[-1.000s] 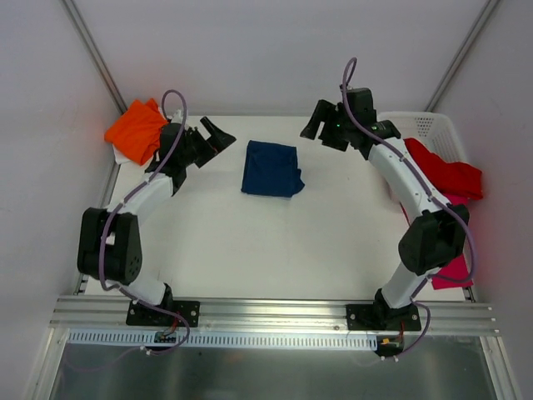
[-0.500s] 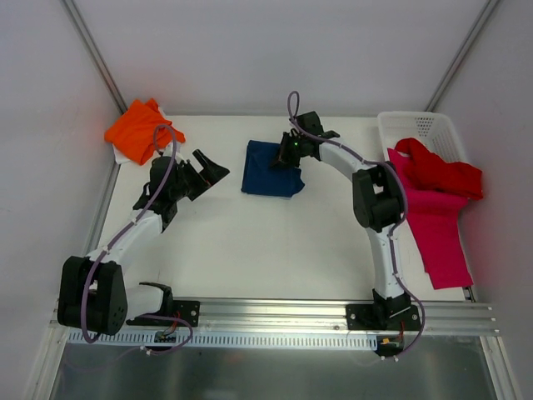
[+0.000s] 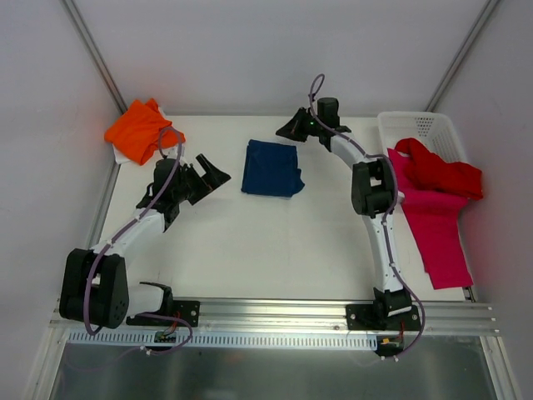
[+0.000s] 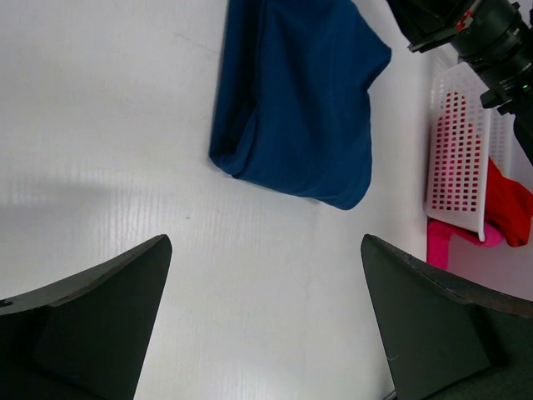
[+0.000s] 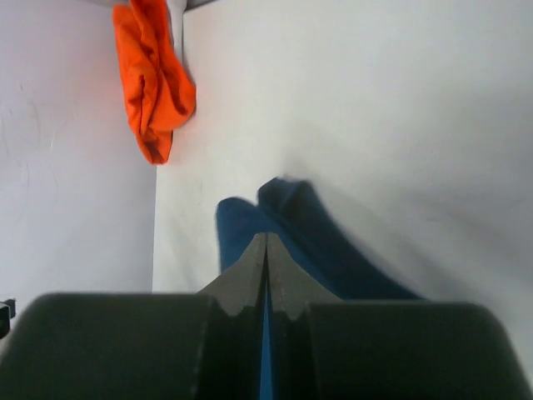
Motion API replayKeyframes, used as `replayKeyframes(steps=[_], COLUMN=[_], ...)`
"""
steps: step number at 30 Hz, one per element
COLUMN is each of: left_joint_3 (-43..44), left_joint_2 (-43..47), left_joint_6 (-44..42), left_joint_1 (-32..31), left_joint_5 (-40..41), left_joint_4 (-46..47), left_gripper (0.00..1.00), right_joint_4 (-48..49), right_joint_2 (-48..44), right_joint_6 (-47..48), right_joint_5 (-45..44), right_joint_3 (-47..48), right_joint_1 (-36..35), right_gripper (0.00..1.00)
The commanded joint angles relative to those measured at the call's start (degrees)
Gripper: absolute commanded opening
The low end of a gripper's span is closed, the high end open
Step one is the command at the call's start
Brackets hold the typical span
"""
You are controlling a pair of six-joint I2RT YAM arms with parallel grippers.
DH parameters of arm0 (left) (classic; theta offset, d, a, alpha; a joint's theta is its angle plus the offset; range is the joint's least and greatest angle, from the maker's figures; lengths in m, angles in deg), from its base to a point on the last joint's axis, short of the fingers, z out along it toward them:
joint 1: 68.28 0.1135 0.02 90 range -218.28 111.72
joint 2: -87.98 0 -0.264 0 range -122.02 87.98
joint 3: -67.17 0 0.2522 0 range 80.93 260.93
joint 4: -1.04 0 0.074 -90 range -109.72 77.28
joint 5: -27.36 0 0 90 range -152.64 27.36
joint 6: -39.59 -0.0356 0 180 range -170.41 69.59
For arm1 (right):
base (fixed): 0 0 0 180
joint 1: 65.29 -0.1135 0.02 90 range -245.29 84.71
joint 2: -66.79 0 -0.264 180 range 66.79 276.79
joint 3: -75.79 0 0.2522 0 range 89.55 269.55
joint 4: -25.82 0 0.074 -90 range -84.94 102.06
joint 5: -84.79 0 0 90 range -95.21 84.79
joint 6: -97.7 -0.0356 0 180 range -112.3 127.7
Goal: Fold and stack the t-shirts
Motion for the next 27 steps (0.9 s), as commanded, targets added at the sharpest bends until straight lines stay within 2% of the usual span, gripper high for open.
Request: replayKeyframes(steps=[1,6,10,21,27], left_joint_3=[1.38,2.43,3.58,1.12,-0.29], left_joint_2=[-1.77,-4.93,-7.75,-7.05,-6.17], left_joint_6=[-2.17,-2.7,-2.35,-1.56,-1.03], left_joint_1=[-0.46,-0.46,-0.46,-0.99,-1.51], left_joint_5=[-0.03,0.59,-0.73,-1.08,-1.08], left_joint_4=[0.3,0.56,1.17,3.02,4.07], left_gripper=[0.99,0.99,0.99,0.99,0.99], right_joint_4=[9.22,19.84,22.66,29.61,33.13], right_joint_2=[3.24,3.77,2.38,-18.97,-19.78], right_joint_6=[-4.5,-8.81,-8.72,-7.58,-10.03], right_joint_5=[2.43,4.36,6.21,5.59,6.82], right_joint_3=[1.09,-4.62,-6.46,-24.57,-29.75], right_joint_1=[3.14,5.08,5.96,5.97,4.56], right_gripper=[0.04,0.04,0.03,0.02,0.01])
